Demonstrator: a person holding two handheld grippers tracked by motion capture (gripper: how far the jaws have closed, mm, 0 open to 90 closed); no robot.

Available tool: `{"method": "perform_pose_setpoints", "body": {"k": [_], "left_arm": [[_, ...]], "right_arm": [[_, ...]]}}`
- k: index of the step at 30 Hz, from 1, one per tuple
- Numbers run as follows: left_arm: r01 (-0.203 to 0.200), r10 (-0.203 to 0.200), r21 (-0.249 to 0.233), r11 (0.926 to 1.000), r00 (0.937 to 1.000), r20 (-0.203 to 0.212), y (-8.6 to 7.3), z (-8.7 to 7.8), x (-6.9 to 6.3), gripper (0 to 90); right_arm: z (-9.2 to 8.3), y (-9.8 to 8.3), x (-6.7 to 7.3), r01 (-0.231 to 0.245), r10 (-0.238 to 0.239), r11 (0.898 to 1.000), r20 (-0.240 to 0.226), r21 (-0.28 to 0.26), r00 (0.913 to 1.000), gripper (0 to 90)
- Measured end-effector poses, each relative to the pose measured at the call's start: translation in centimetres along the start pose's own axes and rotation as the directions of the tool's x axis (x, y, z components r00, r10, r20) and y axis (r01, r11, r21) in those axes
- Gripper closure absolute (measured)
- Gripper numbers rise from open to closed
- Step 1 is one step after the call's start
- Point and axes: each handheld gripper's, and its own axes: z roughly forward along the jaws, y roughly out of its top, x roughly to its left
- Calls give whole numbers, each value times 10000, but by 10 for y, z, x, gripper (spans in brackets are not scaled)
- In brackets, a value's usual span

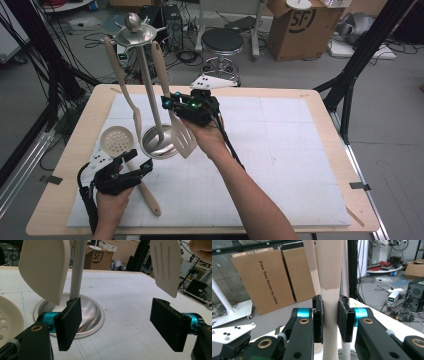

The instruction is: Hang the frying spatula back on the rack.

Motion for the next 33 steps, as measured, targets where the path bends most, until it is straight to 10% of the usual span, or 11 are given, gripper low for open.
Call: {"method": "perform_pose_setpoints", "body": {"k": [5, 13, 18, 33], "left_arm": [[9, -9, 25, 10000, 10000, 23, 0, -1, 0, 261], [33, -33, 28, 10000, 10000, 57, 0, 0, -1, 261], [52, -52, 10, 10000, 10000, 18, 0, 0, 0, 261], [78, -78, -41, 10000, 9999, 64, 1, -1, 1, 261]], "right_arm": [[-3, -1, -7, -376, 379, 9992, 309, -113, 9988, 544], [-25, 9, -23, -1243, 1312, 9668, 163, -2234, 9912, 539], [-30, 19, -30, -1923, 1956, 9465, -135, -2591, 9806, 437], [-32, 61, -31, -2000, 2003, 9015, -397, -3838, 9789, 483]]}}
